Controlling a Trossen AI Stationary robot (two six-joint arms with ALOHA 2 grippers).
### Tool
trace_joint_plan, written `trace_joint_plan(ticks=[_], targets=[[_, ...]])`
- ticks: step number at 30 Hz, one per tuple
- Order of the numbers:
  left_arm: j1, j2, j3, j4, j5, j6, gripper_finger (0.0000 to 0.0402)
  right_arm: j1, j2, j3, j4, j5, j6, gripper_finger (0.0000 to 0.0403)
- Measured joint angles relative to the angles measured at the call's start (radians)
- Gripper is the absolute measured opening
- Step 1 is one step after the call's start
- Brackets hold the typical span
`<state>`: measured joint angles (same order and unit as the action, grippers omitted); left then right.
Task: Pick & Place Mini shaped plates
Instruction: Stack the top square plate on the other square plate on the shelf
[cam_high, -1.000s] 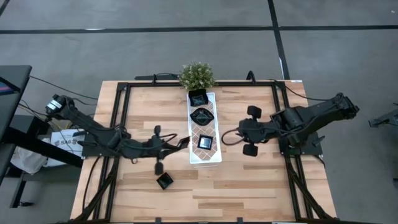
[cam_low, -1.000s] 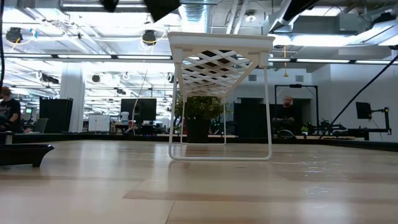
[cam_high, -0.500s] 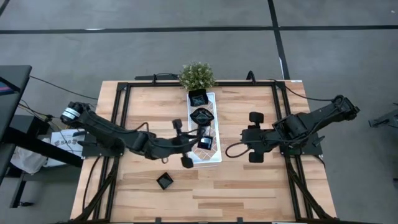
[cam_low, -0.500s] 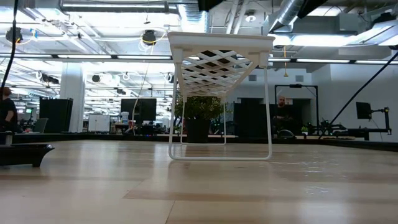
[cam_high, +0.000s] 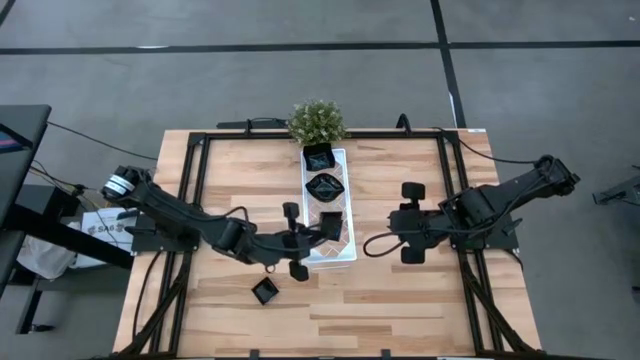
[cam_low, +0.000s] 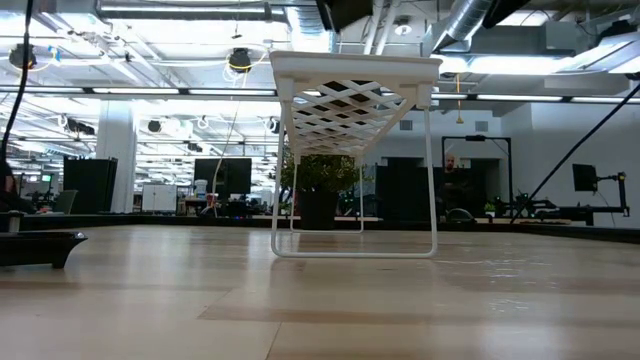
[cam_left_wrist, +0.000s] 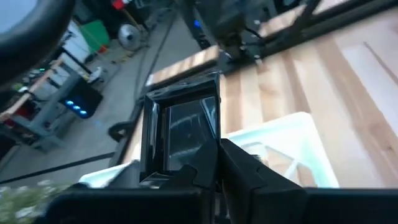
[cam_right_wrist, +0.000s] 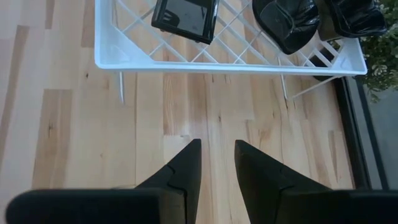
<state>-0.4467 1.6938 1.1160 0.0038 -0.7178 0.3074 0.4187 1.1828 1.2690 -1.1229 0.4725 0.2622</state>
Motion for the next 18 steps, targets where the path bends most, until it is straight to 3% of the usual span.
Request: trace_joint_plan(ticks=[18], targets=[[0.059, 0.051, -0.056, 0.014, 0.145, -0.004, 0.0013, 0.0, 0.0, 0.0, -0.001, 0.0, 0.0, 0.0091]])
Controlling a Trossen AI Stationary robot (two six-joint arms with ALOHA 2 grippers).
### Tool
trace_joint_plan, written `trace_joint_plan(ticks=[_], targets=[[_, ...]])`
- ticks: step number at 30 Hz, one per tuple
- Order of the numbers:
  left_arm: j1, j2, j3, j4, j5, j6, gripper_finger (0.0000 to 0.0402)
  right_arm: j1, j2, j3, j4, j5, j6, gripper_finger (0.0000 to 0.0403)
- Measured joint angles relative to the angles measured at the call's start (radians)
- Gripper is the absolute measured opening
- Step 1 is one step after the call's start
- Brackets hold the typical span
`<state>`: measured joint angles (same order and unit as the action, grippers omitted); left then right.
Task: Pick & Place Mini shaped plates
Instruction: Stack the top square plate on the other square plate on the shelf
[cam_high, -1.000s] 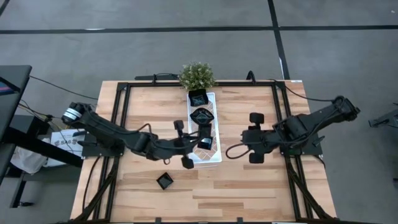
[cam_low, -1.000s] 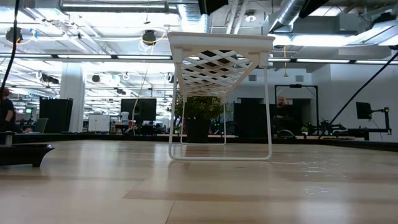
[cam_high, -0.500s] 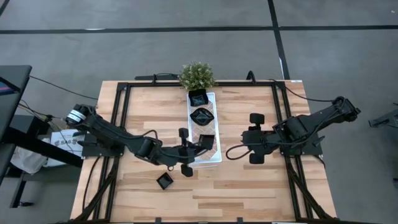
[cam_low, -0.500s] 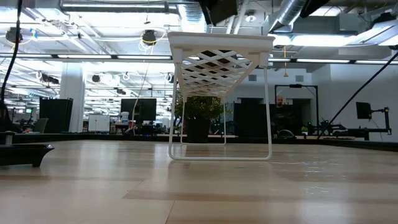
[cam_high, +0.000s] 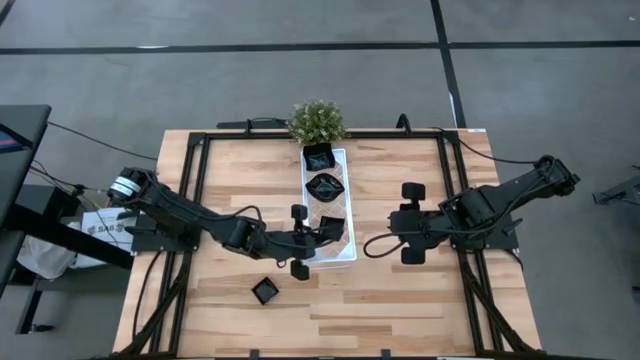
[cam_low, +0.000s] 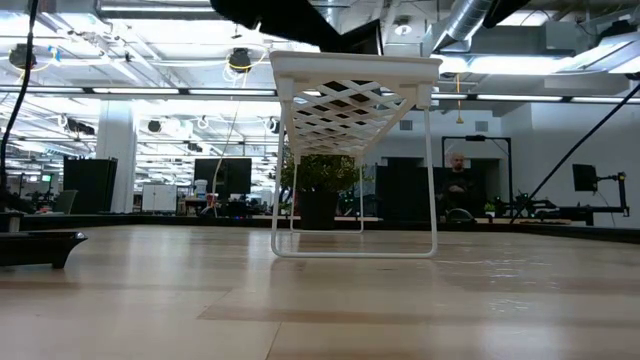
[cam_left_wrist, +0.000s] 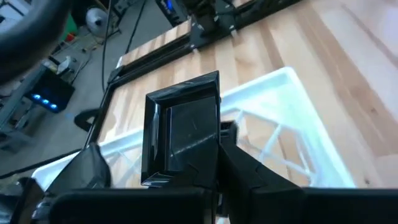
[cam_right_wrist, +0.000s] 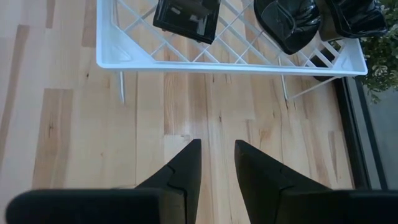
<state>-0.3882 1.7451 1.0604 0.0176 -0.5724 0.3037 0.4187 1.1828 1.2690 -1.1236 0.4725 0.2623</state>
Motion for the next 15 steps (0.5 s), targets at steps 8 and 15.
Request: trace_joint_plan(ticks=[8, 15], targets=[[0.006, 0.0, -0.001, 0.005, 0.001, 0.01, 0.0016, -0.001, 0.0, 0.0, 0.002, 0.0, 0.0, 0.0091], [0.031, 0.0, -0.001, 0.005, 0.001, 0.012, 0.0017, -0.001, 0.0, 0.0, 0.002, 0.0, 0.001, 0.0091]])
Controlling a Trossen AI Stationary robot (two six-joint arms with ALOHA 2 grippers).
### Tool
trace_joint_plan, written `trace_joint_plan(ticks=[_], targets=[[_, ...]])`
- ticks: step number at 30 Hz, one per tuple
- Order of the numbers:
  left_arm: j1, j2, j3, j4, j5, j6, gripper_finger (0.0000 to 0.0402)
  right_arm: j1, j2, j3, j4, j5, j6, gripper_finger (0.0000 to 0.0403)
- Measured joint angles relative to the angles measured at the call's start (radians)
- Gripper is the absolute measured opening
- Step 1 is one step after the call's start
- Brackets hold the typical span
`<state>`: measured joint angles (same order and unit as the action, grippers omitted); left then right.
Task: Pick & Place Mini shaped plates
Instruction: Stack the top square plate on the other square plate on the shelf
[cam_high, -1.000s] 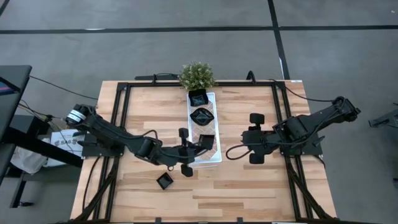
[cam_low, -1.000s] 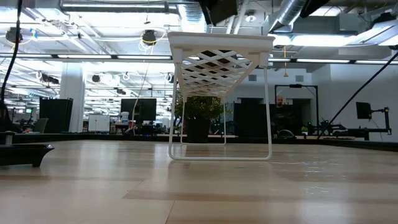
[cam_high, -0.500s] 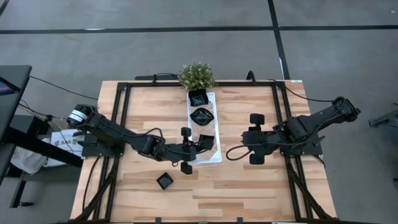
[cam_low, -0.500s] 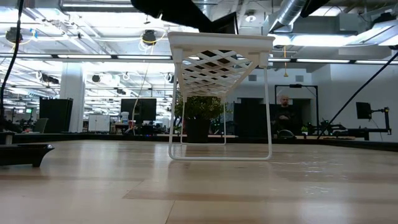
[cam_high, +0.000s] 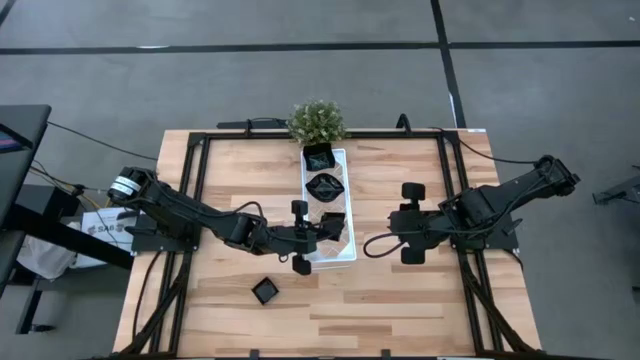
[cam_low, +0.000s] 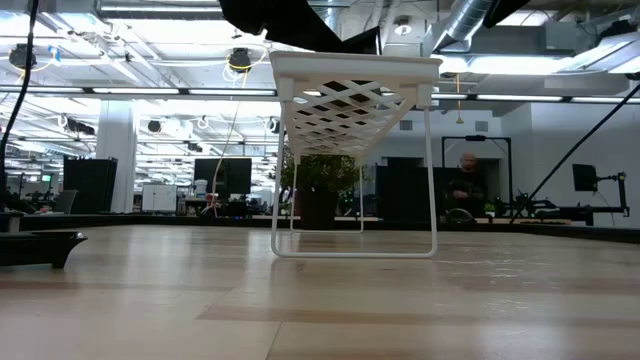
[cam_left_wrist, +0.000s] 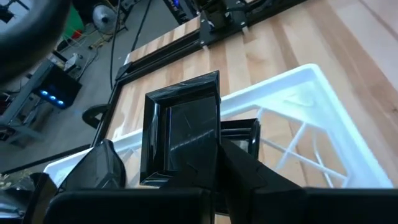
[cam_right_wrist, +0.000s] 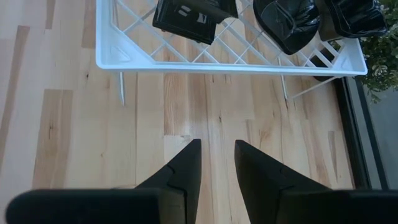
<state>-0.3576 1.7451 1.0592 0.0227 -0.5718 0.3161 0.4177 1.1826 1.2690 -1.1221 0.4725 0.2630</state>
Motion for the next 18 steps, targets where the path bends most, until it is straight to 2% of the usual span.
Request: trace_joint_plan(ticks=[4, 8, 18], targets=[[-0.002, 0.0, 0.0, -0.001, 0.003, 0.002, 0.0017, 0.0, 0.0, 0.0, 0.0, 0.0, 0.008, 0.0091], [-0.001, 0.0, -0.01, -0.008, 0.05, -0.002, 0.0017, 0.0, 0.0, 0.0, 0.0, 0.0, 0.008, 0.0091], [-0.001, -0.002, -0.045, -0.004, 0.052, -0.064, 0.0018, 0.0, 0.0, 0.0, 0.0, 0.0, 0.007, 0.0091]])
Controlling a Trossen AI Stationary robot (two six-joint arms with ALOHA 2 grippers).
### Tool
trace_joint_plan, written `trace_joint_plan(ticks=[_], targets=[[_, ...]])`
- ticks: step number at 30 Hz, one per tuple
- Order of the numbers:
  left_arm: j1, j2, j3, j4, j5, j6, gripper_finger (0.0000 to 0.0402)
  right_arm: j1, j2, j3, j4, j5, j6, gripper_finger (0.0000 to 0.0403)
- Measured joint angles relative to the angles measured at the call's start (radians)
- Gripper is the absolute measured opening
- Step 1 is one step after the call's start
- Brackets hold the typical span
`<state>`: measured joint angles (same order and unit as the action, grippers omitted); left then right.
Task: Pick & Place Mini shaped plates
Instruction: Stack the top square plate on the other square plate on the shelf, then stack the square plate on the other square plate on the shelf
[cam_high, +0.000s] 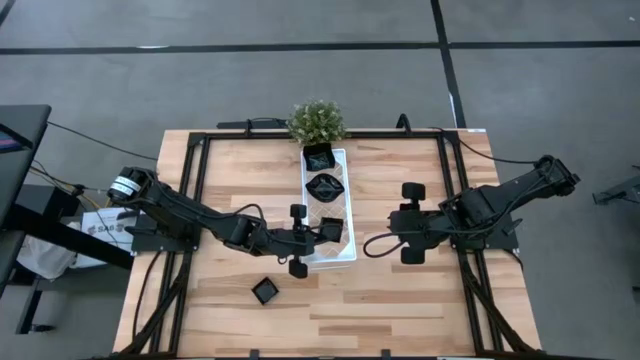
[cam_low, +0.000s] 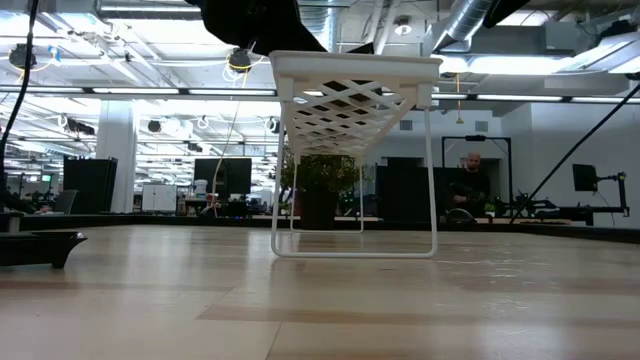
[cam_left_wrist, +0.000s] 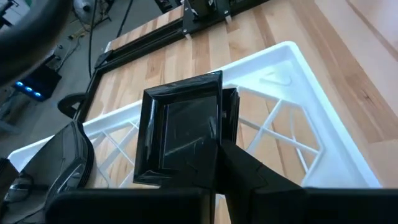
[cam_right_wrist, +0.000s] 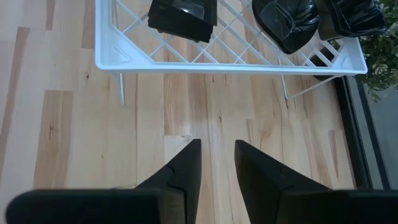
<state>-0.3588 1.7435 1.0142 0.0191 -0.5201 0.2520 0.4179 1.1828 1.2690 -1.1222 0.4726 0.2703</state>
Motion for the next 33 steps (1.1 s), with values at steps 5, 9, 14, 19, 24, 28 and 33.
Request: trace_joint_plan(ticks=[5, 9, 14, 19, 24, 28, 33], targets=[[0.0, 0.0, -0.001, 0.001, 0.001, -0.002, 0.0035, 0.0, 0.0, 0.0, 0.0, 0.0, 0.0, 0.0091], [0.0, 0.0, -0.001, 0.005, 0.001, -0.002, 0.0065, 0.0, 0.0, 0.0, 0.0, 0.0, 0.0, 0.0091], [0.0, 0.0, -0.001, 0.01, 0.0, -0.002, 0.01, 0.0, 0.0, 0.0, 0.0, 0.0, 0.0, 0.0091], [-0.002, -0.017, -0.001, 0.012, -0.001, 0.001, 0.0121, 0.0, 0.0, 0.0, 0.0, 0.0, 0.0, 0.0091], [-0.002, -0.055, -0.001, 0.015, -0.002, 0.002, 0.013, 0.0, 0.0, 0.0, 0.0, 0.0, 0.0, 0.0091], [-0.009, -0.095, -0.001, 0.015, -0.002, 0.002, 0.0127, 0.0, 0.0, 0.0, 0.0, 0.0, 0.0, 0.0091], [-0.059, -0.185, -0.001, -0.013, -0.002, -0.019, 0.0129, 0.0, 0.0, 0.0, 0.0, 0.0, 0.0, 0.0091]])
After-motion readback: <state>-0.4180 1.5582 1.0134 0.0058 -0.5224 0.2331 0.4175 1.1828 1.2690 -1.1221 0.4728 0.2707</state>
